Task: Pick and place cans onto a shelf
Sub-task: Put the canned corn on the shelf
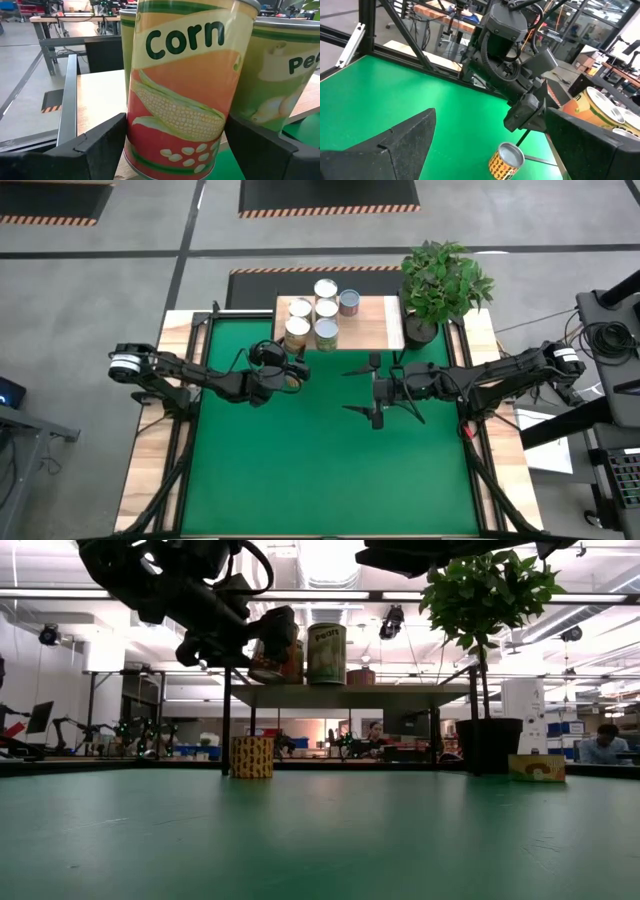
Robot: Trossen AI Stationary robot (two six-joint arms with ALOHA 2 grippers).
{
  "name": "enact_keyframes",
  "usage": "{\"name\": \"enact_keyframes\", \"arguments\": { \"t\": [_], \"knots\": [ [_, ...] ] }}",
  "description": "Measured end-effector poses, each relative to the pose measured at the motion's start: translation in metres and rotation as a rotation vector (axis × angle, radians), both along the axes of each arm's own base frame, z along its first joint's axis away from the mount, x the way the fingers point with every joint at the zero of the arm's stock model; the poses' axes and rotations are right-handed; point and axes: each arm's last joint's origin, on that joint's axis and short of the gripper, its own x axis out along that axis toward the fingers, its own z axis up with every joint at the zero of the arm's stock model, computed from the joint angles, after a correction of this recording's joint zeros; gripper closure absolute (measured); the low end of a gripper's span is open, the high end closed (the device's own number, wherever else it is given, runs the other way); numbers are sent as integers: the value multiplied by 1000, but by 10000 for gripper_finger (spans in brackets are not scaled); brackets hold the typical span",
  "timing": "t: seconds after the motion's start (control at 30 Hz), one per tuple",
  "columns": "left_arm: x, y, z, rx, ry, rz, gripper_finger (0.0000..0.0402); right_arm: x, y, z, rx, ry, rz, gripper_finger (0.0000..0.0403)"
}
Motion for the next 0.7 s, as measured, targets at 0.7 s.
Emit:
{"name": "enact_keyframes", "arguments": {
  "t": [0.7],
  "knots": [
    [3,0,-8,-7,13,2,95,0,0,0,-1,5,1,42]
  ]
}}
